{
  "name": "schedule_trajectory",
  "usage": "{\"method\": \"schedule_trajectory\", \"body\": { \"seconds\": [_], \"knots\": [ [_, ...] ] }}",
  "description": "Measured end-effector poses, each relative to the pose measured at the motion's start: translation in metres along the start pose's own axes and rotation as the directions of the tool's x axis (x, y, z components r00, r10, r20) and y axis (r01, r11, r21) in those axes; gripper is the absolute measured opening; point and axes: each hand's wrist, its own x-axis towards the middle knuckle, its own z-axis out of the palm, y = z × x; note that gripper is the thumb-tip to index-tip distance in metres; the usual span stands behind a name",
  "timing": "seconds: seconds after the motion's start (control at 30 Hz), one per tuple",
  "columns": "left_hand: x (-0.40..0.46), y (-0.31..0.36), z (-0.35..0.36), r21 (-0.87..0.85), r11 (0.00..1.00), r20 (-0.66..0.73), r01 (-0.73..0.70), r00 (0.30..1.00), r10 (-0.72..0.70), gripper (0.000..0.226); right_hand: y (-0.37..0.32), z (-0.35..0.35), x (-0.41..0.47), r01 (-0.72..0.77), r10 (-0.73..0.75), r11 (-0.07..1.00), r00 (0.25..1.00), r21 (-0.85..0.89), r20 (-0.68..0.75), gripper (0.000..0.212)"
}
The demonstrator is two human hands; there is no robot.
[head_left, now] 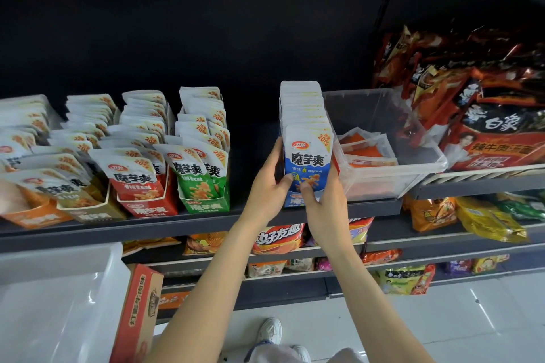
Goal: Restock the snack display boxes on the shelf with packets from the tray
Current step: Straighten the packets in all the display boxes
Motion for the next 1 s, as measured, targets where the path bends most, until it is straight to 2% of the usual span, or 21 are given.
{"method": "schedule_trajectory", "body": {
  "seconds": [0.17, 0.3, 0.4, 0.47, 0.53, 0.67, 0.73, 0.77, 0.8, 0.9, 1.0],
  "knots": [
    [-0.009, 0.005, 0.006, -0.024, 1.0, -0.05, 0.004, 0.999, -0.005, 0.072, 0.0, -0.009, -0.017, 0.082, -0.083, 0.996, 0.996, -0.03, -0.032, 0.056],
    [-0.028, 0.018, 0.007, -0.044, 0.999, -0.076, 0.025, 0.997, -0.028, 0.076, 0.004, -0.021, -0.042, 0.206, -0.231, 0.964, 0.962, -0.17, -0.145, 0.05],
    [-0.055, 0.03, 0.0, 0.11, 0.994, -0.056, -0.018, 0.998, 0.025, 0.072, 0.001, -0.028, -0.056, 0.351, -0.384, 0.915, 0.909, -0.199, -0.165, 0.032],
    [-0.076, 0.038, -0.012, 0.235, 0.967, -0.059, -0.104, 0.991, 0.121, 0.06, -0.007, -0.03, -0.056, 0.432, -0.453, 0.888, 0.882, -0.16, -0.128, 0.025],
    [-0.094, 0.044, -0.03, 0.323, 0.927, -0.132, -0.191, 0.961, 0.244, 0.046, -0.022, -0.027, -0.051, 0.526, -0.535, 0.841, 0.843, -0.127, -0.05, 0.024],
    [-0.108, 0.038, -0.084, 0.554, 0.779, -0.276, -0.292, 0.819, 0.503, 0.034, -0.061, -0.01, -0.033, 0.632, -0.626, 0.775, 0.763, 0.015, 0.163, 0.02],
    [-0.103, 0.035, -0.115, 0.665, 0.678, -0.261, -0.314, 0.753, 0.604, 0.033, -0.082, -0.001, -0.021, 0.612, -0.613, 0.787, 0.756, 0.084, 0.229, 0.018],
    [-0.099, 0.035, -0.131, 0.713, 0.631, -0.235, -0.304, 0.745, 0.624, 0.034, -0.094, 0.003, -0.013, 0.596, -0.6, 0.796, 0.757, 0.104, 0.26, 0.018],
    [-0.092, 0.036, -0.146, 0.755, 0.595, -0.208, -0.274, 0.761, 0.614, 0.037, -0.104, 0.007, -0.003, 0.592, -0.593, 0.8, 0.754, 0.101, 0.282, 0.018],
    [-0.065, 0.043, -0.179, 0.876, 0.458, -0.103, -0.153, 0.868, 0.487, 0.056, -0.129, 0.019, 0.035, 0.574, -0.532, 0.819, 0.769, -0.015, 0.354, 0.022],
    [-0.038, 0.043, -0.19, 0.948, 0.283, 0.046, -0.149, 0.939, 0.341, 0.075, -0.141, 0.034, 0.066, 0.533, -0.396, 0.824, 0.785, -0.194, 0.476, 0.03]
  ]
}}
